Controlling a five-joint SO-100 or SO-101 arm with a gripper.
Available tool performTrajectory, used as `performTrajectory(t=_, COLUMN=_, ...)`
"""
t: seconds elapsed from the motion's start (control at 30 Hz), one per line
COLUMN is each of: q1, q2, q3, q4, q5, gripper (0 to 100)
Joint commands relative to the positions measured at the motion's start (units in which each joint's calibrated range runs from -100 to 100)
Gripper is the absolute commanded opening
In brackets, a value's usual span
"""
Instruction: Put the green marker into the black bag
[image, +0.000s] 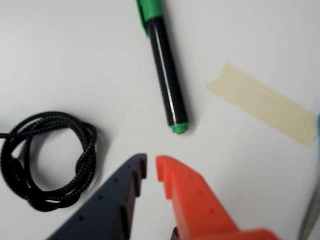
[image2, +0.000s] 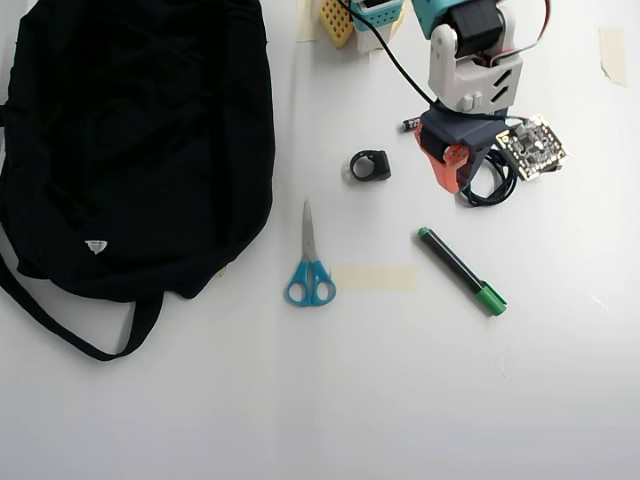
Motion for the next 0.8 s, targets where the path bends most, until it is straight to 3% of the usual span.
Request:
performTrajectory(t=0.0, q1=0.2, q2=4.7, q3=-6.2, q4=-1.2, q5=1.4, gripper=2)
performTrajectory(t=0.27, q1=0.4, q2=13.2, q3=-14.8, q4=-0.4, q5=3.2, gripper=2)
performTrajectory(t=0.77, q1=0.4, q2=13.6, q3=-15.3, q4=6.4, q5=5.8, gripper=2)
